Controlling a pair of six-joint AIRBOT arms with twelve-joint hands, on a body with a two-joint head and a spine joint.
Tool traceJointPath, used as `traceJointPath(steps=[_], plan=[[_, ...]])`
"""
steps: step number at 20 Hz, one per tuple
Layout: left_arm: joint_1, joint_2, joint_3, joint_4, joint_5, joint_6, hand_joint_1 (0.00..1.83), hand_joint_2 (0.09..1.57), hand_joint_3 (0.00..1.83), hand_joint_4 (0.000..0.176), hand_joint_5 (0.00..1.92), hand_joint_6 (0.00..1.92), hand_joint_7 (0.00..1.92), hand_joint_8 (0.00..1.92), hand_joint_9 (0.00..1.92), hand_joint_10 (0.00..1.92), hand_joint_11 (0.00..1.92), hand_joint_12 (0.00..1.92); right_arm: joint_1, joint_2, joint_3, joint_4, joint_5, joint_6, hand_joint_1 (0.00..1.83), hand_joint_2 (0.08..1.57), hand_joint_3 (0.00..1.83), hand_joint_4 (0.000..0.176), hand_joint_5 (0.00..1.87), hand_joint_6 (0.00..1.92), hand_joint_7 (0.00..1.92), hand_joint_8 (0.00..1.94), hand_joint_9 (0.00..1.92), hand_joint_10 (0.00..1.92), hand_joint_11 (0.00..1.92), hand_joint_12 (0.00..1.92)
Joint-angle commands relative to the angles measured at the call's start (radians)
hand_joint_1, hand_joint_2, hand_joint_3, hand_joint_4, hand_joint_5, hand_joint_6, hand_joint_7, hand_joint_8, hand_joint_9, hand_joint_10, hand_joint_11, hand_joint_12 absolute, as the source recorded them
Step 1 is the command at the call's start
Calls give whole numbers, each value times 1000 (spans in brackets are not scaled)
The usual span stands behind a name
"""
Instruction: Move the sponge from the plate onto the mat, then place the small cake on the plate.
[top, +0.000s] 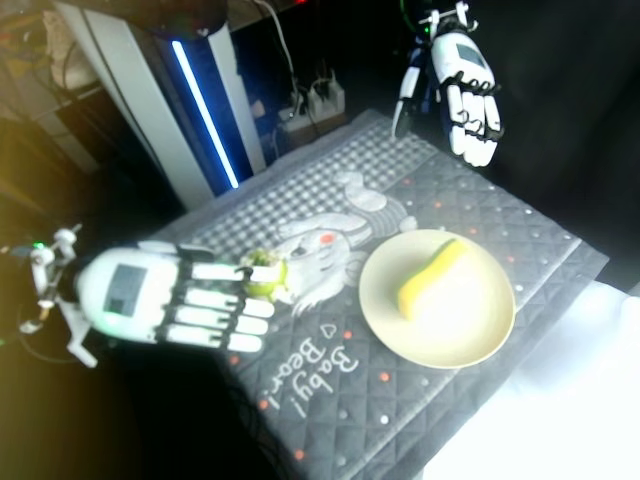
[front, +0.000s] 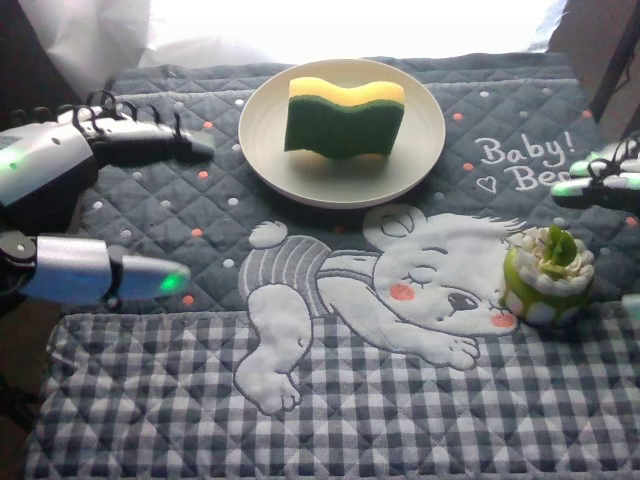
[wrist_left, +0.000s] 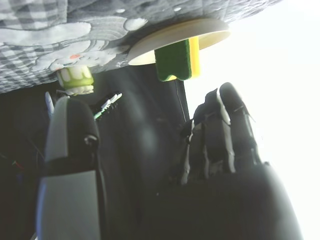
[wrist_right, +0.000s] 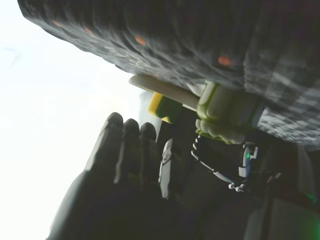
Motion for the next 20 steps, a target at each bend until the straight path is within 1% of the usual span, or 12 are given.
traceJointPath(steps=[1, 2, 3, 5, 6, 8, 9, 11, 12, 14, 16, 20], plan=[[-24, -12, 10, -16, -109, -4, 664, 1079, 4, 29, 564, 5, 377, 2, 306, 7, 0, 764, 10, 3, 3, 29, 113, 4, 885, 1159, 0, 70, 376, 4, 282, 4, 299, 31, 0, 948], [-48, -32, 29, -16, -97, 0, 668, 1084, 3, 23, 564, 2, 378, 1, 309, 4, 0, 715, 10, 3, -1, 20, 121, 4, 913, 1142, 0, 88, 349, 0, 277, 1, 305, 20, 0, 1001], [-69, -47, 43, -16, -86, 10, 716, 1071, 0, 34, 539, 0, 353, 0, 289, 0, 0, 679, 12, 4, -4, 14, 130, 4, 994, 1099, 0, 82, 336, 1, 303, 5, 342, 23, 0, 1129], [-171, -104, 97, -10, -6, 62, 693, 1018, 0, 53, 512, 0, 347, 0, 308, 4, 0, 879, 26, 5, -7, 1, 153, 4, 876, 1083, 0, 125, 268, 0, 308, 4, 374, 28, 0, 1162], [-220, -134, 128, 0, 45, 86, 694, 983, 0, 65, 496, 1, 341, 0, 289, 4, 0, 797, 31, 6, -7, 0, 164, 4, 855, 1081, 0, 119, 240, 0, 307, 2, 381, 23, 0, 1137], [-325, -198, 195, 20, 169, 139, 769, 925, 0, 50, 448, 0, 292, 0, 212, 0, 0, 595, 36, 9, -7, 0, 186, 4, 817, 1077, 0, 124, 107, 1, 124, 0, 157, 0, 0, 666], [-358, -219, 217, 28, 209, 156, 793, 917, 0, 59, 423, 0, 254, 1, 150, 0, 0, 497, 36, 9, -8, -1, 192, 4, 825, 1084, 1, 120, 74, 2, 78, 2, 90, 5, 0, 494], [-449, -300, 300, 50, 328, 191, 801, 884, 0, 63, 412, 0, 184, 0, 132, 0, 2, 499, 36, 9, -11, -6, 209, 4, 653, 1248, 16, 16, 81, 2, 65, 1, 81, 2, 0, 487], [-468, -330, 331, 50, 361, 200, 805, 880, 0, 51, 420, 0, 171, 0, 175, 3, 0, 577, 36, 9, -11, -10, 212, 5, 625, 1338, 26, 0, 84, 1, 64, 1, 71, 0, 0, 433], [-504, -393, 401, 49, 415, 205, 837, 889, 2, 47, 422, 1, 181, 1, 160, 1, 0, 588, 40, 3, -10, -14, 213, 5, 570, 1423, 26, 0, 53, 1, 48, 0, 42, 0, 0, 191], [-529, -441, 451, 45, 448, 208, 876, 914, 2, 81, 428, 1, 225, 5, 191, 6, 0, 641, 40, -2, -8, -16, 212, 5, 596, 1413, 11, 0, 98, 11, 103, 13, 96, 15, 47, 195], [-563, -533, 530, -27, 538, 340, 974, 945, 7, 58, 718, 9, 689, 20, 622, 49, 98, 1114, 40, -13, -3, -16, 210, 5, 731, 1393, 0, 0, 118, 4, 153, 8, 169, 16, 150, 242]])
